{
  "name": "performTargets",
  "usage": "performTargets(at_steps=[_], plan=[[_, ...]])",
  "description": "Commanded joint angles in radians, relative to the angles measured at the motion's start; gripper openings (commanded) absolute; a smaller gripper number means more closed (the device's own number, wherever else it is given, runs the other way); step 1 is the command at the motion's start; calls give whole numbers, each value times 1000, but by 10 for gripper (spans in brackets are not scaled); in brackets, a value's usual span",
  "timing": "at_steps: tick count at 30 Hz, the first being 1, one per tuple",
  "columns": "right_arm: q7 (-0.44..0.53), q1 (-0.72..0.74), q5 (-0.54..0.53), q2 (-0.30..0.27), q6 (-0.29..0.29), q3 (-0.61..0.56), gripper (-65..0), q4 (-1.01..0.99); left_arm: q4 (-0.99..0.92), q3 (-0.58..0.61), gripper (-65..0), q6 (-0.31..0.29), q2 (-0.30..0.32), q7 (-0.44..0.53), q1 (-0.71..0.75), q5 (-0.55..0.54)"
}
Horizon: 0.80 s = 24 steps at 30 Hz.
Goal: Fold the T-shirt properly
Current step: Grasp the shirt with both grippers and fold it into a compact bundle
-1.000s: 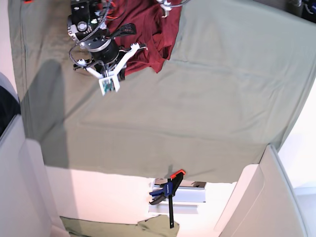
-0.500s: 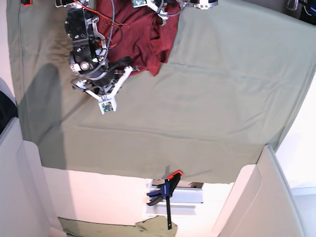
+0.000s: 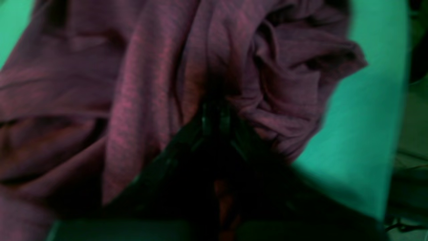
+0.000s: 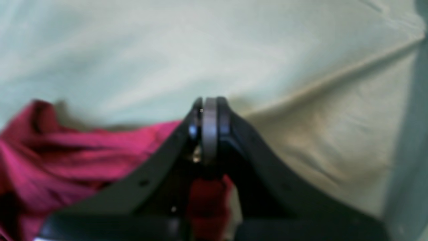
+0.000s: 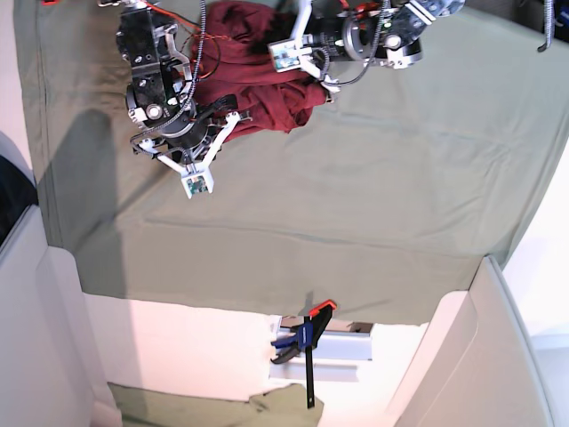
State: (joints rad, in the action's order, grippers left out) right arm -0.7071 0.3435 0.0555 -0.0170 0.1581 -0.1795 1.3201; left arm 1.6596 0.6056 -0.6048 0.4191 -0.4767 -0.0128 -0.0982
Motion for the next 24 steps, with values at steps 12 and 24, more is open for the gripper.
performTargets(at_steps=[12,24], plan=[[59,27,-85,-43,2,0,-650,14,-6,-58,-650,41,150,-90,-17,8],[131,98,-70,-16,3,-131,-650,-129,54,-58,-650,17,148,-126,127,-70]])
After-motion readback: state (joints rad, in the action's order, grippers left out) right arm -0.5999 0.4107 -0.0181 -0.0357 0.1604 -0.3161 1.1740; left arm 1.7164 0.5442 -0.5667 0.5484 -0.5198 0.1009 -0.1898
